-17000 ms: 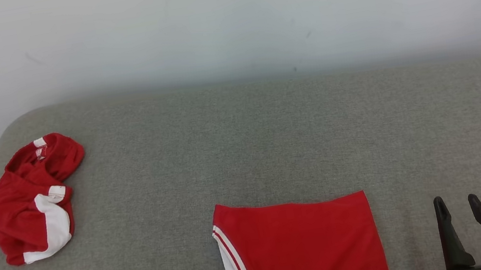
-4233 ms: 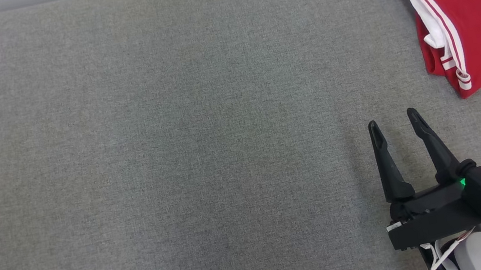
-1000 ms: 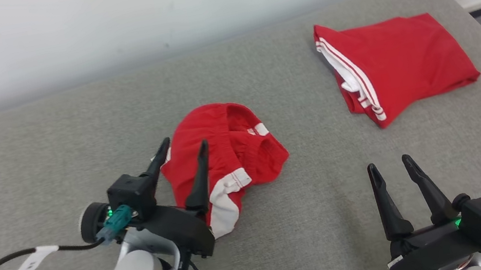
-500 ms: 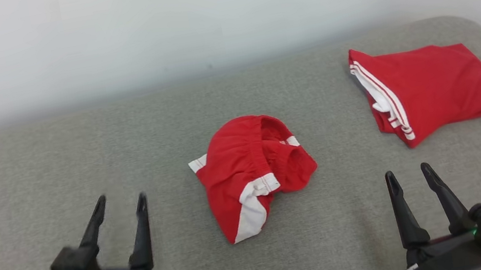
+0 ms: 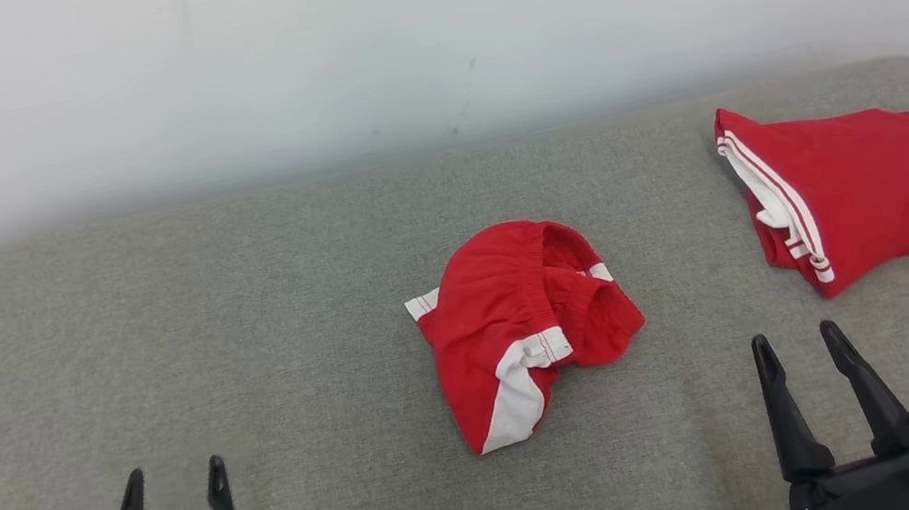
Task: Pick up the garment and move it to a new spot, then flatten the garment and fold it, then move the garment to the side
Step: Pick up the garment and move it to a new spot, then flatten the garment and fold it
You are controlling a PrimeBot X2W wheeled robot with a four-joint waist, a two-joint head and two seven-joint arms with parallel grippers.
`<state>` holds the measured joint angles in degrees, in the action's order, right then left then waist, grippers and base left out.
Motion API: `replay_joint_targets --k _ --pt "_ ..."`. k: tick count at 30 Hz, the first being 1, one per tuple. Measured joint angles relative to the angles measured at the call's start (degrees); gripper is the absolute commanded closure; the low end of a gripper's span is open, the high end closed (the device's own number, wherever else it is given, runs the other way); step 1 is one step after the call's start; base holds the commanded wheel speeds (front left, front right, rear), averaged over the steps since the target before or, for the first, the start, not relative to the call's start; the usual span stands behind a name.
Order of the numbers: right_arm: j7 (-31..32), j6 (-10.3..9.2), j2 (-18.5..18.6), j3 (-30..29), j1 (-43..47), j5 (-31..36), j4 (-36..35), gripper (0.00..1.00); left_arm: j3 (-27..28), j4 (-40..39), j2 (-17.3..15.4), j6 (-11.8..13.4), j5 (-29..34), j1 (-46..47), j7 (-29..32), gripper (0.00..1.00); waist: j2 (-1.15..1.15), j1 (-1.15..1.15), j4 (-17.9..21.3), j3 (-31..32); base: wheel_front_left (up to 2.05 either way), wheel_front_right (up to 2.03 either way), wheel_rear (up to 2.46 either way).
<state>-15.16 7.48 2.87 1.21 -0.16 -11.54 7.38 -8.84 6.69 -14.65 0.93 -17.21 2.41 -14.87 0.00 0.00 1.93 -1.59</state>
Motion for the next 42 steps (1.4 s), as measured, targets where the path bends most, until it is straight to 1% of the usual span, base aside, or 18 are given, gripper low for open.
replay_joint_targets --k 3,10,12,13,16,22,26,42 --pt "0.0 0.0 0.0 -0.4 0.4 0.0 -0.1 0.0 3.0 -2.3 2.1 -0.5 1.5 -2.7 0.0 0.0 0.0 0.0 -0.5 0.2 0.0 0.0 0.0" --pt "0.0 0.0 0.0 -1.5 1.5 -0.1 -0.4 0.0 9.0 -4.0 7.3 -4.0 4.4 -6.4 0.0 0.0 0.0 0.0 -1.6 0.6 0.0 0.0 0.0" --pt "0.0 0.0 0.0 -2.0 1.9 -0.3 -0.3 0.0 10.6 -3.8 8.3 -4.6 4.9 -7.1 0.0 0.0 0.0 0.0 -1.9 0.7 0.0 0.0 0.0" --pt "0.0 0.0 0.0 -2.0 1.9 -0.3 -0.3 0.0 10.6 -3.8 8.3 -4.6 4.9 -7.1 0.0 0.0 0.0 0.0 -1.9 0.7 0.0 0.0 0.0" --pt "0.0 0.0 0.0 -2.1 2.7 -0.3 -0.1 0.0 11.8 -3.2 9.5 -5.6 6.2 -7.2 0.0 0.0 0.0 0.0 -2.1 1.0 0.0 0.0 0.0" --pt "0.0 0.0 0.0 -2.3 2.9 -0.3 0.3 0.0 11.9 -1.5 10.7 -6.9 8.7 -7.3 0.0 0.0 0.0 0.0 -1.8 1.0 0.0 0.0 0.0" --pt "0.0 0.0 0.0 -2.4 2.9 -0.2 0.7 0.0 11.5 -1.2 11.1 -7.1 10.2 -7.2 0.0 0.0 0.0 0.0 -1.4 0.9 0.0 0.0 0.0" --pt "0.0 0.0 0.0 -2.4 2.9 0.0 1.3 0.0 11.6 -0.4 11.6 -7.8 11.1 -7.2 0.0 0.0 0.0 0.0 -1.1 1.0 0.0 0.0 0.0"
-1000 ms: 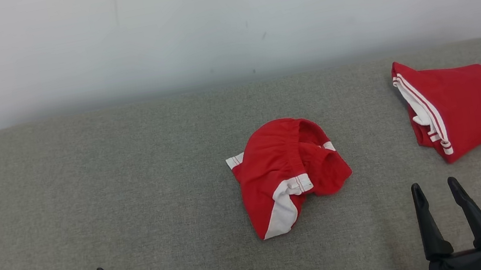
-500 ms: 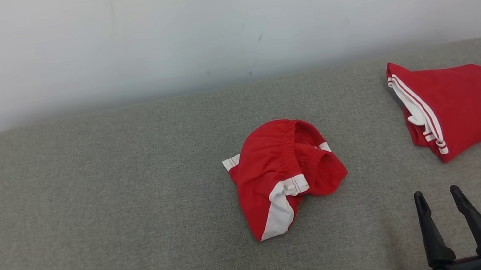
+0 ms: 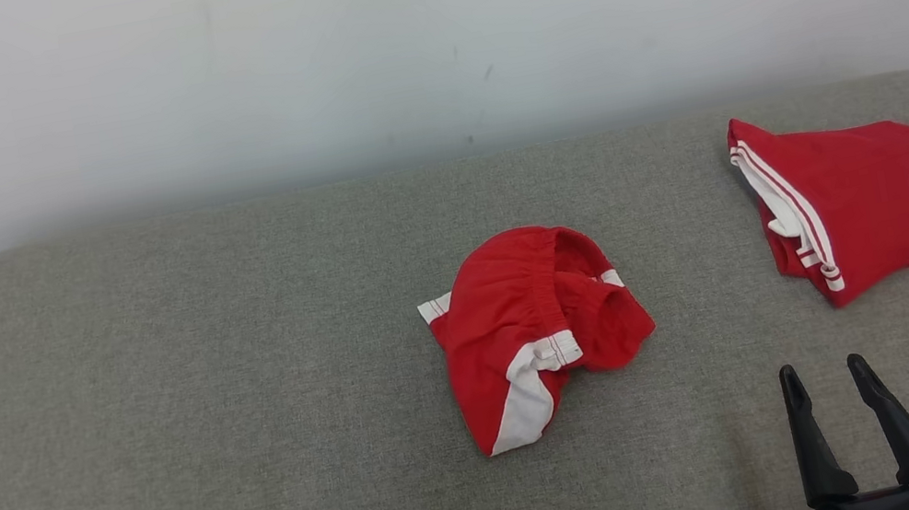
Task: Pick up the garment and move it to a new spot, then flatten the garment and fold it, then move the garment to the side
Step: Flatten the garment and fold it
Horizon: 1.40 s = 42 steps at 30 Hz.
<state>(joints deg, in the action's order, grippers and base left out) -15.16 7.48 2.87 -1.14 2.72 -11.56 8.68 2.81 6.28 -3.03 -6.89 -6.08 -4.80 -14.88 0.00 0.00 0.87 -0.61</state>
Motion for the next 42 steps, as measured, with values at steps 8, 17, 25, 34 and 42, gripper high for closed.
replay_joint_targets --k 8,17,25,34,42 --pt "0.0 0.0 0.0 0.2 0.0 0.0 0.2 0.0 0.3 -0.1 0.1 -0.1 0.0 0.0 0.0 0.0 0.0 0.0 0.4 0.1 0.0 0.0 0.0" --pt "0.0 0.0 0.0 0.2 0.0 0.2 0.2 0.0 -0.2 -0.3 0.1 0.4 -0.6 -0.1 0.0 0.0 0.0 0.0 0.6 0.2 0.0 0.0 0.0" --pt "0.0 0.0 0.0 0.3 0.0 0.2 0.2 0.0 -0.3 -1.0 0.1 0.9 -0.6 -0.5 0.0 0.0 0.0 0.0 0.7 0.2 0.0 0.0 0.0" --pt "0.0 0.0 0.0 0.2 0.0 0.2 0.3 0.0 -0.3 -1.1 0.1 0.9 -0.8 -0.8 0.0 0.0 0.0 0.0 0.6 0.1 0.0 0.0 0.0" --pt "0.0 0.0 0.0 1.2 0.1 -0.4 0.2 0.0 -0.5 -1.1 0.1 1.2 -2.8 -0.7 0.0 0.0 0.0 0.0 -0.4 -0.1 0.0 0.0 0.0"
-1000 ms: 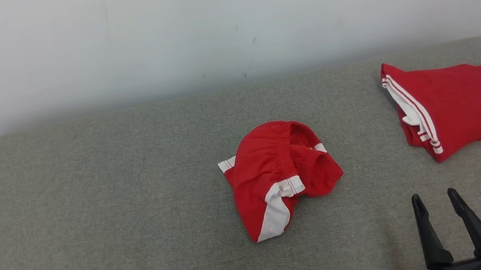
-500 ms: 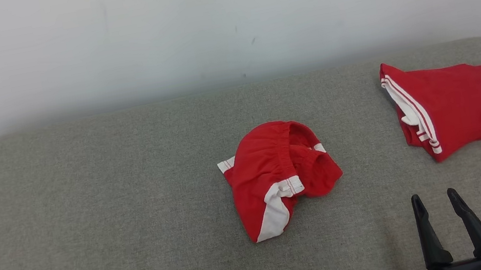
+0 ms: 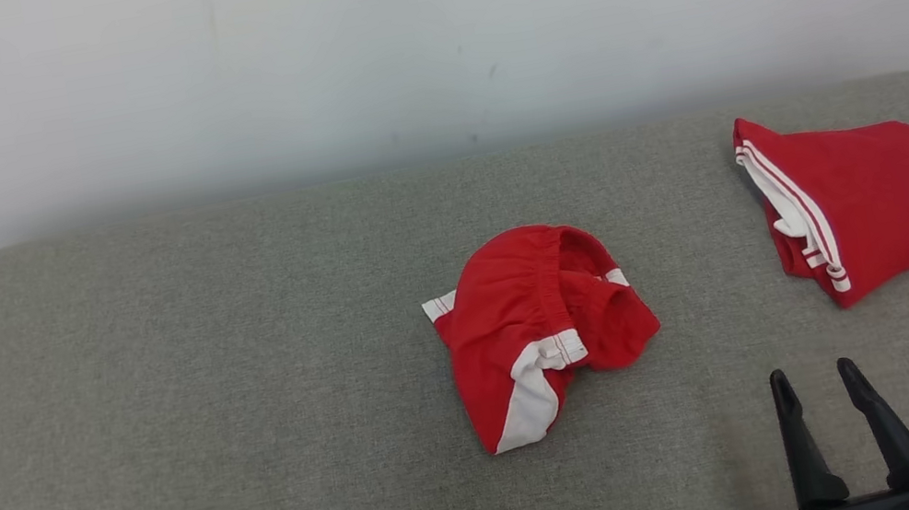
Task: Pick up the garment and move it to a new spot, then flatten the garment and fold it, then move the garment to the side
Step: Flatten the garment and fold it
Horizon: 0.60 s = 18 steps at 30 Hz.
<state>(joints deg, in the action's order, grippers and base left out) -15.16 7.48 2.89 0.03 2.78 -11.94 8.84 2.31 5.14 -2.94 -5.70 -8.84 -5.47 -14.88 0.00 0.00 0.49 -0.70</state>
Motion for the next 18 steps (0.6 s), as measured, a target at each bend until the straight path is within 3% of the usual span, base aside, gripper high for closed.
replay_joint_targets --k 10,18 --pt "0.0 0.0 0.9 5.4 -8.6 2.5 1.7 0.0 -4.1 0.1 0.0 0.4 -1.9 2.3 0.0 0.0 0.0 0.0 -4.0 -1.3 0.0 0.0 0.0" --pt "0.0 0.0 3.5 9.0 -21.7 0.9 20.6 0.0 -8.4 2.7 0.1 0.2 -3.4 5.0 0.0 0.0 0.0 0.01 -8.9 -3.7 0.0 0.0 0.0"
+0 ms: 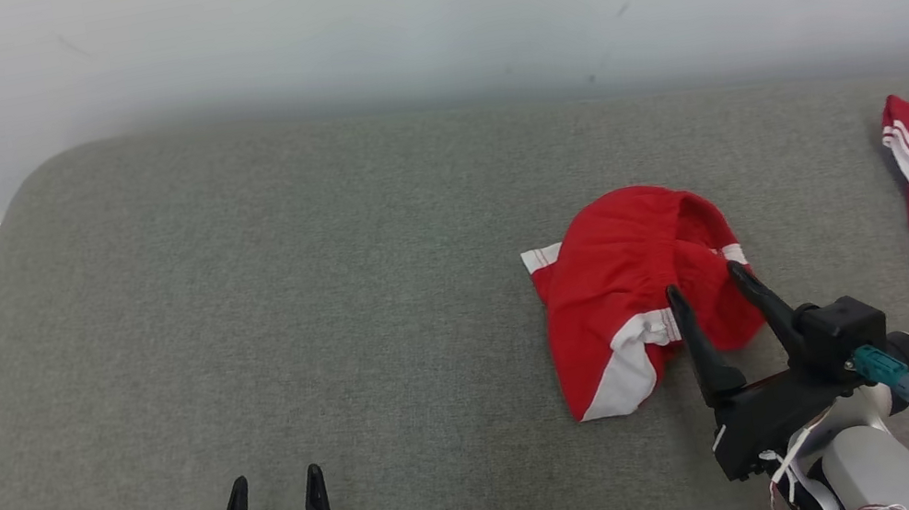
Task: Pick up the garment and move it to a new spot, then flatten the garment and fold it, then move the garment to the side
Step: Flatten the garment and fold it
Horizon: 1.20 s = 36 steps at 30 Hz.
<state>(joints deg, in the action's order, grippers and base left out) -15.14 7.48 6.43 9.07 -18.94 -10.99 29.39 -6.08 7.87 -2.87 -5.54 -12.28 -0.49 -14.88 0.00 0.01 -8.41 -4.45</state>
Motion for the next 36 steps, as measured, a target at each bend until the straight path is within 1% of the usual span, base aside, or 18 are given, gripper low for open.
replay_joint_targets --k 4,7,8,9,10,11,14,17,20,24,27,31,33,36 --pt "0.0 0.0 0.3 1.7 -2.2 -0.6 4.6 0.0 -1.3 0.7 0.0 0.0 -0.5 0.9 0.0 0.0 0.0 0.0 -2.6 -0.9 0.0 0.0 0.0" --pt "0.0 0.0 0.4 2.9 -2.2 -1.3 7.8 0.0 -1.5 0.9 0.0 0.0 -0.7 1.1 0.0 0.0 0.0 0.0 -4.2 -1.4 0.0 0.0 0.0" --pt "0.0 0.0 0.4 3.1 -2.2 -1.7 8.9 0.09 -1.7 1.0 0.0 0.0 -0.8 1.3 0.0 0.0 0.0 0.0 -4.7 -1.5 0.0 0.0 0.0" --pt "0.0 0.0 0.4 3.4 -2.2 -2.2 9.7 0.36 -1.7 1.1 0.0 0.0 -0.8 1.5 0.0 0.0 0.0 0.0 -5.1 -1.6 0.0 0.0 0.0" --pt "0.0 0.0 0.4 3.7 -2.2 -2.6 10.3 0.69 -1.7 1.1 0.0 0.0 -0.8 1.6 0.0 0.0 0.0 0.0 -5.4 -1.7 0.0 0.0 0.0" --pt "0.0 0.0 0.3 4.0 -2.2 -2.6 10.4 1.0 -1.5 1.1 0.0 0.0 -0.9 1.6 0.0 0.0 0.0 0.0 -5.7 -1.7 0.0 0.0 0.0" --pt "0.0 0.0 0.1 4.5 -2.2 -3.3 10.1 1.0 -1.2 1.3 0.0 0.0 -0.9 1.6 0.0 0.0 0.0 0.0 -5.8 -1.6 0.0 0.0 0.0" --pt "0.0 0.0 0.1 4.7 -1.9 -4.2 8.2 1.0 -1.0 1.7 0.0 -0.1 -0.9 1.6 0.0 0.0 0.0 0.0 -5.2 -1.1 0.0 0.0 0.0" --pt "0.0 0.0 0.1 4.5 -0.4 -5.7 4.7 1.0 -0.7 1.9 0.0 -0.5 -0.8 1.1 0.0 0.0 0.0 0.0 -4.3 -0.3 0.0 0.0 0.0" --pt "0.0 0.0 0.7 3.7 2.5 -8.3 -1.8 1.0 0.1 2.0 0.0 -0.9 -0.7 0.4 0.0 0.0 0.0 -0.01 -2.6 0.8 0.0 0.0 0.0" --pt "0.0 0.0 2.2 3.3 5.9 -10.3 -6.8 1.0 0.3 1.7 0.0 -1.0 -0.6 -0.4 0.0 0.0 0.0 -0.01 -1.1 1.6 0.0 0.0 0.0" --pt "0.0 0.0 5.3 3.5 12.2 -10.8 -13.1 1.0 0.3 1.5 0.0 -1.1 -0.7 -0.6 0.0 0.0 0.0 -0.01 1.1 2.1 0.0 0.0 0.0" --pt "0.0 0.0 6.6 3.4 15.7 -10.9 -15.3 1.0 0.1 1.4 0.0 -1.4 -0.7 -0.6 0.0 0.0 0.0 -0.01 2.0 2.2 0.0 0.0 0.0" --pt "0.0 0.0 7.3 2.0 20.8 -11.3 -17.5 1.0 0.0 1.3 0.0 -1.5 -1.0 -0.4 0.0 0.0 0.0 -0.01 3.3 1.8 0.0 0.0 0.0"
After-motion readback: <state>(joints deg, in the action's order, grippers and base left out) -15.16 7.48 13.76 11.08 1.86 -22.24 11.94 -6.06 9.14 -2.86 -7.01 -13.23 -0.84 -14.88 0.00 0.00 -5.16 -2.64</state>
